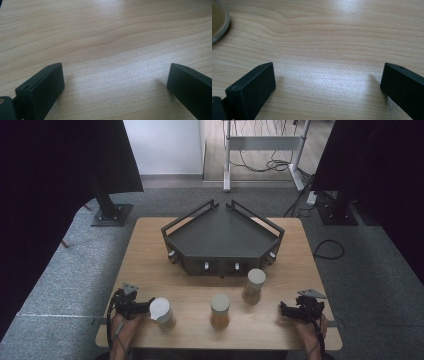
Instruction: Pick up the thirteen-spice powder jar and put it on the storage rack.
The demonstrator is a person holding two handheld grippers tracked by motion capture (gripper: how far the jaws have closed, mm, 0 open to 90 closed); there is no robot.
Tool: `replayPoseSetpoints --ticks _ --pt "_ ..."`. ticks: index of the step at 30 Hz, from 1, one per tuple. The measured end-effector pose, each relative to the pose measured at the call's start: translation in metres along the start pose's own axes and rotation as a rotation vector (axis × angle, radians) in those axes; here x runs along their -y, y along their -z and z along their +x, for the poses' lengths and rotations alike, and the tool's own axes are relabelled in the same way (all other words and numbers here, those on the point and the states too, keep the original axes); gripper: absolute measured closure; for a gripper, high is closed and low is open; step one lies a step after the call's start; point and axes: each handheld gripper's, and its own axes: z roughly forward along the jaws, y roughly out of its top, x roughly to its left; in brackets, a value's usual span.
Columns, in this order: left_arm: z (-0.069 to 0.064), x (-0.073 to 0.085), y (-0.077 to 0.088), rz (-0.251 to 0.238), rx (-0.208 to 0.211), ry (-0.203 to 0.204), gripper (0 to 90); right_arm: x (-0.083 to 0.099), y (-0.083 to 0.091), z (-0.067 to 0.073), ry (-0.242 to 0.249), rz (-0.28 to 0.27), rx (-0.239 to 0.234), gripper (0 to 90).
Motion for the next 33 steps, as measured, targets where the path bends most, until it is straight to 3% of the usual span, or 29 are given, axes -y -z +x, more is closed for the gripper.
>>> replayPoseSetpoints --ticks 21,33 --pt "0.005 0.005 0.004 -0.022 0.007 0.022 7.9 0.000 0.000 -0.001 0.000 -0.001 -0.002 0.0" --pt "0.010 0.016 0.014 -0.107 0.027 0.031 8.3 0.000 0.000 -0.002 0.005 -0.001 -0.008 0.0"
